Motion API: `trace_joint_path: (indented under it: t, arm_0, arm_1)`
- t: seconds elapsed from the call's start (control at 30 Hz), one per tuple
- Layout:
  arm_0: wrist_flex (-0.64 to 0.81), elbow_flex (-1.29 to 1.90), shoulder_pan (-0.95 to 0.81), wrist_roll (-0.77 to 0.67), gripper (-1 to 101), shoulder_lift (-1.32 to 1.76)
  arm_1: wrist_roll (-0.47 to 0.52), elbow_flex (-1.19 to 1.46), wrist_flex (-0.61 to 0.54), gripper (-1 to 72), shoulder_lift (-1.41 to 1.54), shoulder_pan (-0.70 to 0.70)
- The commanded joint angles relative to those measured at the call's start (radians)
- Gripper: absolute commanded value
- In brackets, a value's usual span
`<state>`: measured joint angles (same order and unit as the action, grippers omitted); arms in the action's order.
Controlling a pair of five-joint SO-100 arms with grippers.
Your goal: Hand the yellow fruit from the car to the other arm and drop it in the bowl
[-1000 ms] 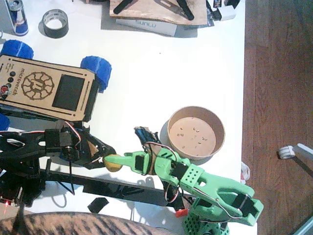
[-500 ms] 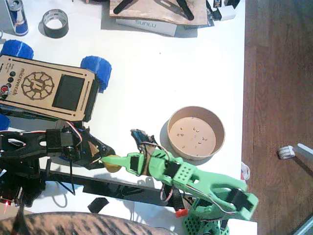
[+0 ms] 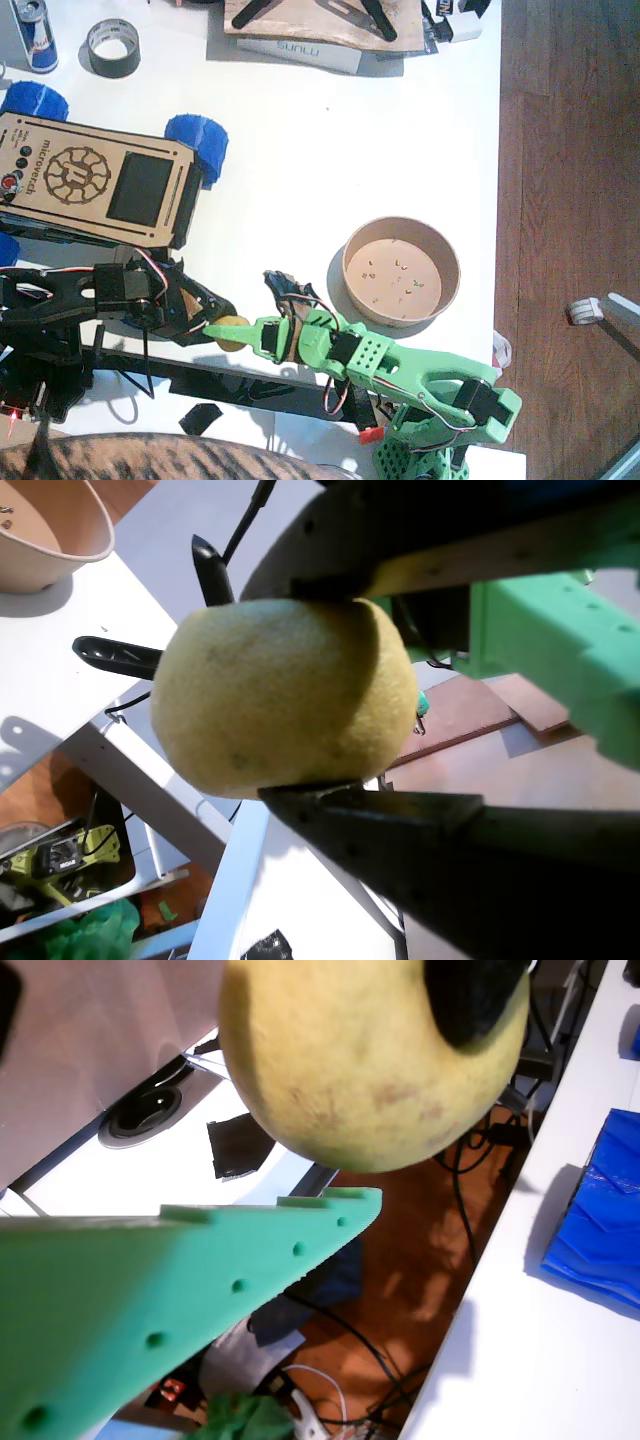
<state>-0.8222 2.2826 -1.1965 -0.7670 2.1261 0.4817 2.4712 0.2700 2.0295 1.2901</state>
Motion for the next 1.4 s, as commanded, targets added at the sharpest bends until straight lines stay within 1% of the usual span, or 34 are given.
trace_joint_path:
  t: [0.0,0.03,0.07,0.13,0.27,0.63,0.67,0.87,0.93,1.0,1.37]
  arm_0:
    - [0.031,-0.011,0.002,-0.003,1,0.005]
    - [0.031,-0.011,0.002,-0.003,1,0.005]
    - [0.032,-0.011,0.002,-0.003,1,0.003]
    - [0.038,-0.011,0.002,-0.003,1,0.000]
    - [0.052,-0.011,0.002,-0.003,2,-0.015]
    - [0.081,-0.011,0.002,-0.003,2,-0.055]
    - [0.084,-0.011,0.002,-0.003,3,-0.055]
    - [0.129,-0.012,0.002,-0.002,35,-0.041]
    - [0.135,-0.012,0.002,-0.002,41,-0.032]
    - [0.135,-0.012,0.002,-0.002,43,-0.028]
    - [0.135,-0.012,0.002,-0.003,41,-0.026]
  arm_1:
    - [0.046,-0.066,-0.018,36.8,0.002,0.018]
    - [0.077,-0.071,-0.012,23.9,-0.006,0.023]
    - [0.074,-0.077,-0.012,12.5,-0.011,0.023]
    - [0.040,-0.078,-0.017,0.9,-0.003,0.023]
    - [0.002,-0.077,-0.018,0.0,0.017,0.018]
    - [0.003,-0.063,-0.003,0.0,0.043,0.005]
    - [0.005,-0.061,-0.003,0.0,0.044,0.005]
    - [0.011,-0.052,-0.002,0.0,0.058,0.002]
    - [0.012,-0.052,-0.002,0.0,0.060,0.002]
    - [0.014,-0.052,-0.002,0.0,0.060,0.000]
    - [0.017,-0.048,0.000,0.0,0.060,-0.020]
